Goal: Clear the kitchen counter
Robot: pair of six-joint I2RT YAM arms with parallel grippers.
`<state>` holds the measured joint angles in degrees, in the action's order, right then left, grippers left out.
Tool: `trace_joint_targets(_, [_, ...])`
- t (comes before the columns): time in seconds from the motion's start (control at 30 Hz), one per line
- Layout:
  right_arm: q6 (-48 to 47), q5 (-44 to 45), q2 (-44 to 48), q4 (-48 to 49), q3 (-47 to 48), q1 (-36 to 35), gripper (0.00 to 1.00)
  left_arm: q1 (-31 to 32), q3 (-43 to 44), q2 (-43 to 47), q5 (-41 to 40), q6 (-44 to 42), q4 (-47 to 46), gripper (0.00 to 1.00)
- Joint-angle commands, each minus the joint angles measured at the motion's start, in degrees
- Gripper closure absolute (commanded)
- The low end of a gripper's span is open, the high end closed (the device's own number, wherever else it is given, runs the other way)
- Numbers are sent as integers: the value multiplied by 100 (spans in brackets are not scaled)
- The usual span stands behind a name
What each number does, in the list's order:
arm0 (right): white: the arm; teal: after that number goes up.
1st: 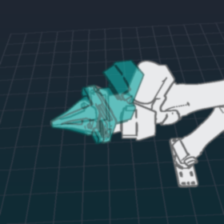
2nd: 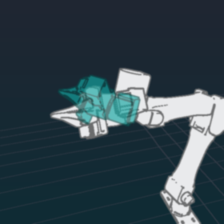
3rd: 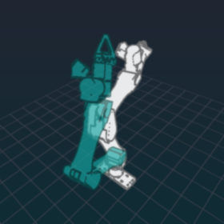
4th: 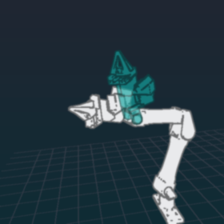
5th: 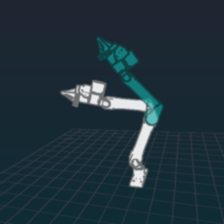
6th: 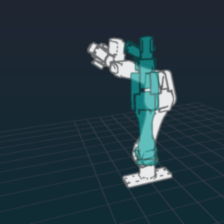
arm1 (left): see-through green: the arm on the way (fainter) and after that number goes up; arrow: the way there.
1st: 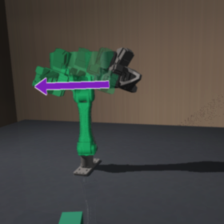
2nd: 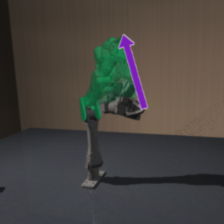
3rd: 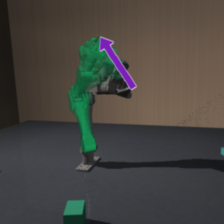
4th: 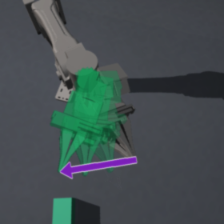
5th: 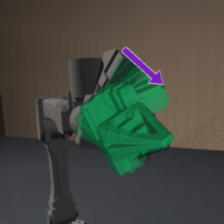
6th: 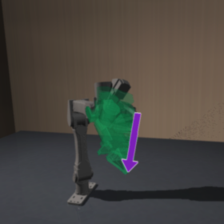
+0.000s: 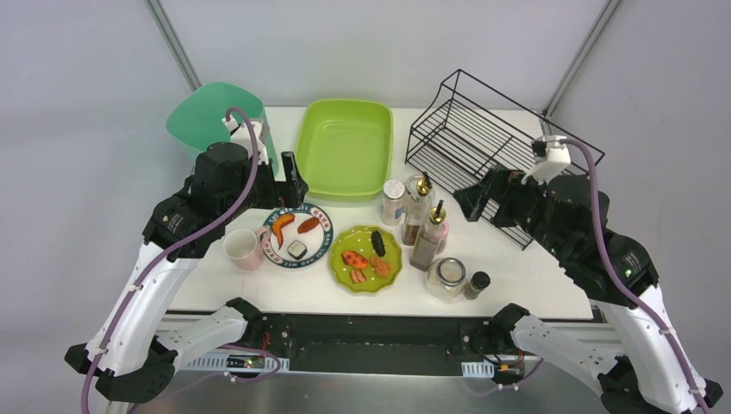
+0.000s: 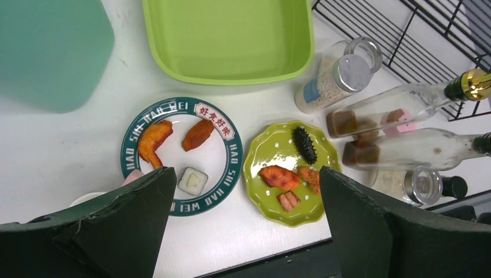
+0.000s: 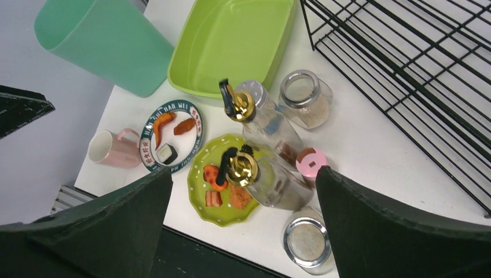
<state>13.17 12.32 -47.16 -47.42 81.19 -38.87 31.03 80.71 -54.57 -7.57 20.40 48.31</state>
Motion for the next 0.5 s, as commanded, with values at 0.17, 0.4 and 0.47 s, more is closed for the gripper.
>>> trace_joint_targets(0.17, [-401,-406,882,-253,-837,1,1,-31,-443,244,657,-132,-140,0])
trace_joint_targets(0.4, [-838,-1067,1515,557,-2229,-7,1,-35,-596,326,1465,-107,-152,0])
trace_joint_targets(0.47, [-930,-1166,1674,985,-2580,-18,1,-35,-657,370,1495,-115,-156,0])
